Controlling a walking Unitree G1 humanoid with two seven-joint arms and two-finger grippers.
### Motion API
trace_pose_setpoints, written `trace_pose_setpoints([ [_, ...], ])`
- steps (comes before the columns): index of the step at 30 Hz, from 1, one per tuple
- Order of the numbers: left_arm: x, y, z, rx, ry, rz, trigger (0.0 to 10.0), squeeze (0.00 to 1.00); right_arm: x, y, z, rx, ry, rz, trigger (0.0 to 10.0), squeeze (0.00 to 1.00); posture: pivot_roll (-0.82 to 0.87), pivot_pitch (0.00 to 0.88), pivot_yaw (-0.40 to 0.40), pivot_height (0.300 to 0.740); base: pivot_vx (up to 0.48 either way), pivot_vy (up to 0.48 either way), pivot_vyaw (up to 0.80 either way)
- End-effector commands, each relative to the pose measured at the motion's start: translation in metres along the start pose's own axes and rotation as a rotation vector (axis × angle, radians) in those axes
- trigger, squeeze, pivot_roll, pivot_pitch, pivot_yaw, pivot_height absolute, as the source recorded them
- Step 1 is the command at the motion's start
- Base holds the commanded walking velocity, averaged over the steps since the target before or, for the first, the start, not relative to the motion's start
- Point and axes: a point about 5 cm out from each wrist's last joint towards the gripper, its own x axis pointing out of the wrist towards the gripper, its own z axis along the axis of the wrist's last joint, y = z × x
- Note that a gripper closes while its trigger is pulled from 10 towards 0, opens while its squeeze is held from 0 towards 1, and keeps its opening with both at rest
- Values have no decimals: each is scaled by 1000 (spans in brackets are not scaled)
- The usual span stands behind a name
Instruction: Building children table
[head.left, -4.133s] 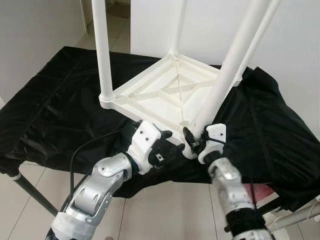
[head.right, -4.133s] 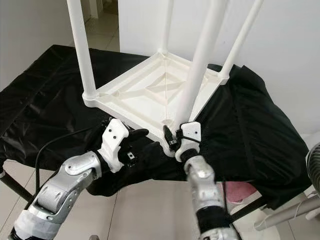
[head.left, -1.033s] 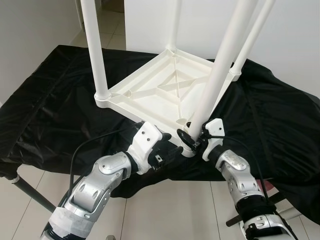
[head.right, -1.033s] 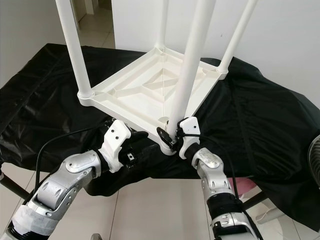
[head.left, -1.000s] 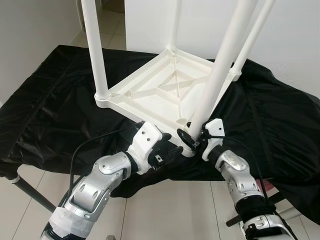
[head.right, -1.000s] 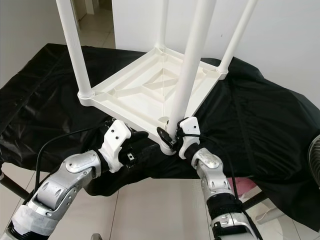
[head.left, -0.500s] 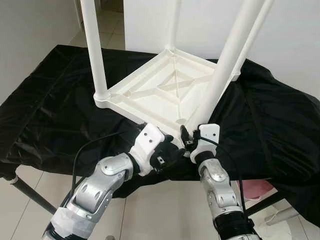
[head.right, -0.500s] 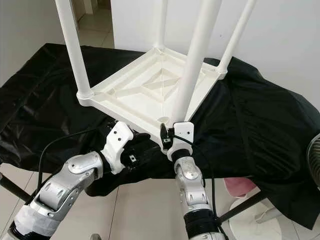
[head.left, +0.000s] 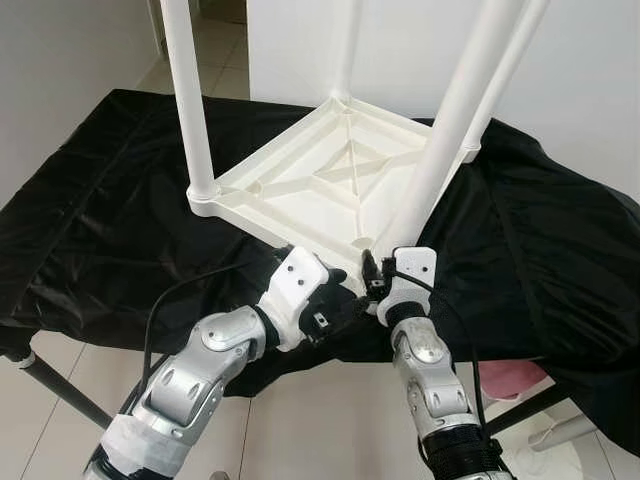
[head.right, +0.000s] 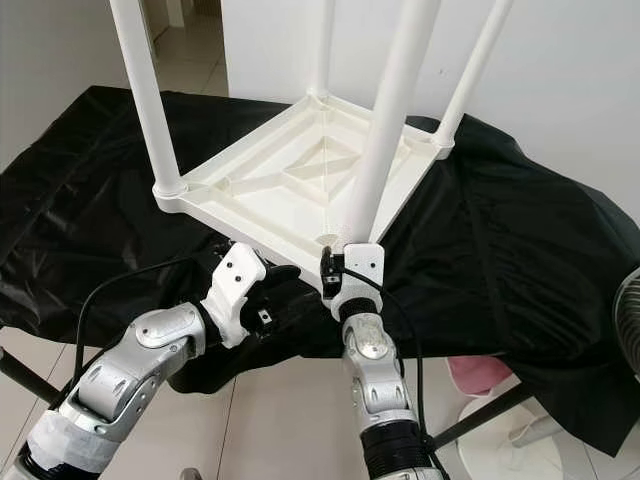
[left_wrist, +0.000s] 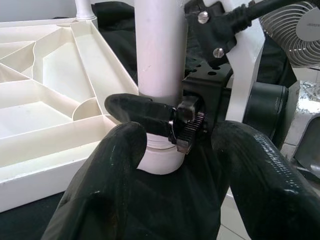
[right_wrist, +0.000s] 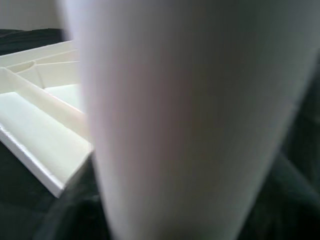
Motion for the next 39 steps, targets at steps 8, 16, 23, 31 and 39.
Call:
trace_pose_setpoints([
  [8, 2, -7, -5, -13, 10, -77, 10000, 0, -8, -13, -2, 49, 8, 89, 10000, 0, 26, 0, -80, 740, 0, 0, 0],
  [16, 4, -6, -4, -12, 8, -81, 10000, 0, -7, -24, 3, -16, -11, 283, 10000, 0, 16, 0, -74, 740, 0, 0, 0],
  [23, 5, -4, -2, -3, 6, -89, 10000, 0, 10, -35, 7, -104, 30, 532, 10000, 0, 13, 0, -56, 740, 0, 0, 0],
  [31, 10, -4, 2, 4, -8, -94, 10000, 0, 23, -29, 11, -143, 51, 688, 0, 0, 20, 0, -56, 740, 0, 0, 0],
  [39, 9, -1, 3, 7, -10, -77, 10000, 0, 24, -36, 8, -155, 62, 704, 0, 0, 26, 5, -65, 740, 0, 0, 0],
])
